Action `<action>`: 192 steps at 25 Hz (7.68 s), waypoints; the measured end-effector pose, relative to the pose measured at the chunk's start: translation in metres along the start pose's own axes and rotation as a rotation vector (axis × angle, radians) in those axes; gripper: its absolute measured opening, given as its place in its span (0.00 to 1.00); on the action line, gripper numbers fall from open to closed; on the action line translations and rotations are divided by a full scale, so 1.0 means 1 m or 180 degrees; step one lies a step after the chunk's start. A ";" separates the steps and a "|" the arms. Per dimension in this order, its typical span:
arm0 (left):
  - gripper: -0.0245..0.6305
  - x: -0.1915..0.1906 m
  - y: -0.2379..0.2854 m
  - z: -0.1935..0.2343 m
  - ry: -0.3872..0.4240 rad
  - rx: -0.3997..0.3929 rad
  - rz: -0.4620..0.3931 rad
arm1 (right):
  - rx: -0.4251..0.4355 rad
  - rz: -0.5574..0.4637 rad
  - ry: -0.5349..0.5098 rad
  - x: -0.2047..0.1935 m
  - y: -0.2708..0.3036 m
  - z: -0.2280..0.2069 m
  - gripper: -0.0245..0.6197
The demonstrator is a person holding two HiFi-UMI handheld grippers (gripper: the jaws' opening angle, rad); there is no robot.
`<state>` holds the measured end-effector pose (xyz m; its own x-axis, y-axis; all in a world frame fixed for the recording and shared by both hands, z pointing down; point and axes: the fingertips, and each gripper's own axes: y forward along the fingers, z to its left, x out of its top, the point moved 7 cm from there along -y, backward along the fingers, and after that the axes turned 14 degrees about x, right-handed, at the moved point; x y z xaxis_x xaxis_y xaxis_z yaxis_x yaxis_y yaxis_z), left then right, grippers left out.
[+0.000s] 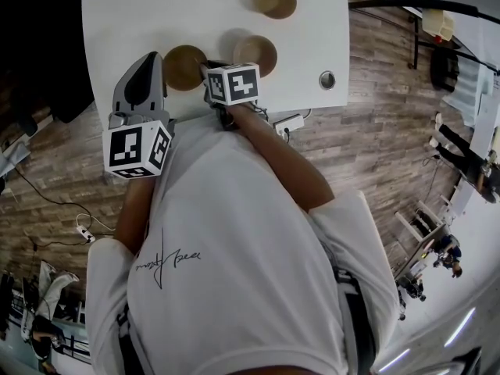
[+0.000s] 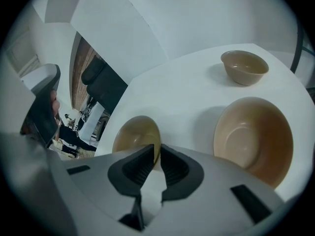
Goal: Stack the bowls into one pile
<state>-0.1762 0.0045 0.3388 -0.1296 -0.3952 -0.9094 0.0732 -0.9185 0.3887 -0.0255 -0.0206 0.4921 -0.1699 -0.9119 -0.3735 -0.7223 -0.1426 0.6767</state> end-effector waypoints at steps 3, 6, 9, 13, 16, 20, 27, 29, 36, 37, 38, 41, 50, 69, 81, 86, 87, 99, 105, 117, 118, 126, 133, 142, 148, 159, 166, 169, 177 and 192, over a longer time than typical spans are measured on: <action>0.05 -0.001 0.001 0.000 -0.0011 -0.0028 -0.0004 | -0.0003 -0.0009 0.0045 0.000 0.000 -0.002 0.10; 0.05 -0.001 0.001 0.000 -0.0023 -0.0052 -0.0006 | -0.0015 -0.0001 0.0082 -0.002 0.000 -0.003 0.09; 0.05 0.000 0.001 0.001 -0.0034 -0.0063 -0.0013 | -0.0021 0.0010 0.0071 -0.002 -0.001 -0.002 0.07; 0.05 0.000 0.002 0.003 -0.0066 -0.0068 -0.0017 | -0.0031 0.0022 0.0059 -0.001 -0.002 -0.001 0.07; 0.05 -0.001 0.001 0.003 -0.0084 -0.0063 -0.0018 | -0.0042 0.0018 0.0058 -0.001 -0.003 -0.002 0.07; 0.05 -0.002 0.002 0.003 -0.0090 -0.0061 -0.0018 | -0.0050 0.0004 0.0059 -0.001 -0.005 -0.004 0.07; 0.05 -0.001 0.003 0.004 -0.0089 -0.0085 -0.0016 | 0.0022 -0.0016 0.0138 0.002 -0.005 0.001 0.07; 0.05 -0.001 0.003 0.004 -0.0085 -0.0092 -0.0016 | 0.0034 -0.0022 0.0134 0.002 -0.006 0.003 0.07; 0.05 -0.002 0.002 0.005 -0.0075 -0.0089 -0.0019 | 0.0057 -0.0114 0.0192 0.003 -0.014 0.003 0.07; 0.05 -0.002 0.002 0.005 -0.0064 -0.0091 -0.0023 | 0.0060 -0.0133 0.0196 0.004 -0.016 0.003 0.07; 0.05 -0.001 0.002 0.005 -0.0055 -0.0096 -0.0024 | 0.0062 -0.0149 0.0198 0.005 -0.017 0.003 0.07; 0.05 -0.001 0.002 0.005 -0.0050 -0.0104 -0.0017 | 0.0062 -0.0182 0.0210 0.006 -0.021 0.003 0.07; 0.05 -0.001 0.004 0.004 -0.0052 -0.0108 -0.0002 | 0.0067 -0.0217 0.0211 0.009 -0.029 0.002 0.07; 0.05 -0.003 0.006 0.004 -0.0117 -0.0139 0.0042 | 0.0149 -0.0253 0.0126 0.013 -0.058 0.005 0.07; 0.05 -0.006 0.008 0.006 -0.0166 -0.0169 0.0100 | 0.0088 -0.0444 0.0289 0.016 -0.088 -0.009 0.07; 0.05 -0.007 0.011 0.001 -0.0158 -0.0191 0.0118 | 0.0032 -0.0535 0.0341 0.019 -0.103 -0.021 0.07; 0.05 -0.007 0.011 0.000 -0.0157 -0.0196 0.0120 | 0.0021 -0.0549 0.0355 0.019 -0.105 -0.023 0.07; 0.05 -0.008 0.012 -0.001 -0.0160 -0.0223 0.0172 | -0.0131 -0.0695 0.0529 0.012 -0.125 -0.044 0.07; 0.05 -0.009 0.013 0.001 -0.0154 -0.0220 0.0183 | -0.0233 -0.0755 0.0585 0.011 -0.133 -0.055 0.07; 0.05 -0.011 0.014 -0.002 -0.0127 -0.0257 0.0228 | -0.0373 -0.0813 0.0752 0.003 -0.138 -0.076 0.07; 0.05 -0.011 0.014 -0.002 -0.0125 -0.0259 0.0230 | -0.0381 -0.0821 0.0761 0.004 -0.139 -0.077 0.07; 0.05 -0.011 0.013 -0.001 -0.0137 -0.0264 0.0241 | -0.0459 -0.0840 0.0829 0.000 -0.144 -0.084 0.07; 0.05 -0.012 0.014 0.000 -0.0146 -0.0260 0.0240 | -0.0544 -0.0816 0.0927 -0.006 -0.142 -0.094 0.07; 0.05 -0.011 0.014 0.001 -0.0166 -0.0258 0.0245 | -0.0617 -0.0792 0.0957 -0.008 -0.141 -0.099 0.07; 0.05 -0.011 0.015 0.000 -0.0182 -0.0258 0.0247 | -0.0631 -0.0786 0.0939 -0.007 -0.139 -0.100 0.07; 0.05 -0.012 0.015 0.002 -0.0203 -0.0264 0.0250 | -0.0600 -0.0799 0.0861 -0.005 -0.140 -0.097 0.13; 0.05 -0.011 0.016 0.002 -0.0210 -0.0275 0.0252 | -0.0581 -0.0837 0.0843 -0.002 -0.143 -0.094 0.16; 0.05 -0.011 0.016 0.000 -0.0208 -0.0290 0.0252 | -0.0586 -0.0862 0.0838 -0.002 -0.147 -0.094 0.16; 0.05 -0.011 0.019 -0.004 -0.0200 -0.0321 0.0257 | -0.0600 -0.0893 0.0820 -0.002 -0.157 -0.096 0.16; 0.05 -0.009 0.021 -0.011 -0.0139 -0.0400 0.0273 | -0.0568 -0.0904 0.0640 0.004 -0.175 -0.093 0.11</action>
<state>-0.1628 -0.0111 0.3536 -0.1603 -0.4748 -0.8654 0.2088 -0.8732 0.4404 0.1620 -0.0354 0.4309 0.1675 -0.8812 -0.4420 -0.5907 -0.4487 0.6707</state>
